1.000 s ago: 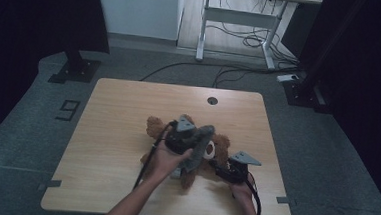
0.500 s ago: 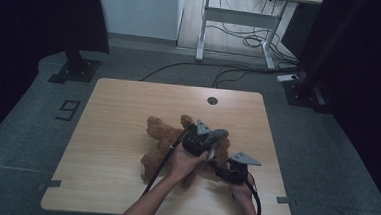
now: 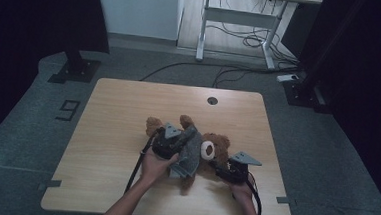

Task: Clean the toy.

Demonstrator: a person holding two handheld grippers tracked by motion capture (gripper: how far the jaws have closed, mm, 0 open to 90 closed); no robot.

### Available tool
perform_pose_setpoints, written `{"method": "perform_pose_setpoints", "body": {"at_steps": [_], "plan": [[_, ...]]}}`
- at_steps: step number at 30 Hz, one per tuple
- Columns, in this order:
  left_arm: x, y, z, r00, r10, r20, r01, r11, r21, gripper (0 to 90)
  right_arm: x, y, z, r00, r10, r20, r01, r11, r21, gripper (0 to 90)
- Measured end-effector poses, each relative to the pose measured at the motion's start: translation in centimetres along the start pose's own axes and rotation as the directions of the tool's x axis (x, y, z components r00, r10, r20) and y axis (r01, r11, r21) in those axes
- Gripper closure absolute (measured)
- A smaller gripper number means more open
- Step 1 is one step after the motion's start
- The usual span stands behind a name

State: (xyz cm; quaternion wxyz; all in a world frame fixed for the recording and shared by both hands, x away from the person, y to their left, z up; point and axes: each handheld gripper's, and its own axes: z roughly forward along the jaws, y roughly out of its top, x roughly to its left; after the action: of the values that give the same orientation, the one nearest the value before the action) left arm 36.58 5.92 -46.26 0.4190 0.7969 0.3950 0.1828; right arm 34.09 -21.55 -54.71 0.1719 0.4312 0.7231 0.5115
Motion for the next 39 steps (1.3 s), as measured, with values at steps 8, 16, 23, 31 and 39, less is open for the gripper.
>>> {"method": "perform_pose_setpoints", "body": {"at_steps": [8, 16, 23, 31, 39], "plan": [[5.3, -2.3, -2.4, 0.9892, -0.067, -0.130, 0.071, 0.9973, 0.020, 77.7, 0.0, 0.0, 0.0, 1.0000, 0.008, -0.003, -0.008, 1.000, -0.002, 45.7], [7.8, -5.0, -3.5, 0.9822, -0.143, -0.121, 0.151, 0.9871, 0.054, 77.8, 0.0, 0.0, 0.1, 0.9999, 0.016, -0.005, -0.016, 1.000, -0.005, 45.8], [4.9, -0.5, -4.2, 0.9937, -0.101, -0.050, 0.099, 0.9944, -0.036, 77.5, 0.0, 0.0, 0.1, 1.0000, 0.006, 0.001, -0.006, 1.000, -0.004, 46.1], [0.3, 2.8, 0.7, 0.9999, -0.015, -0.009, 0.015, 0.9997, 0.022, 76.9, 0.0, 0.0, -0.1, 0.9998, -0.018, -0.005, 0.018, 1.000, 0.004, 44.7], [1.2, 0.6, 1.3, 0.9983, -0.057, 0.012, 0.057, 0.9982, 0.020, 78.0, -0.7, 0.5, -0.5, 0.9960, 0.071, -0.055, -0.069, 0.997, 0.036, 16.0]]}}
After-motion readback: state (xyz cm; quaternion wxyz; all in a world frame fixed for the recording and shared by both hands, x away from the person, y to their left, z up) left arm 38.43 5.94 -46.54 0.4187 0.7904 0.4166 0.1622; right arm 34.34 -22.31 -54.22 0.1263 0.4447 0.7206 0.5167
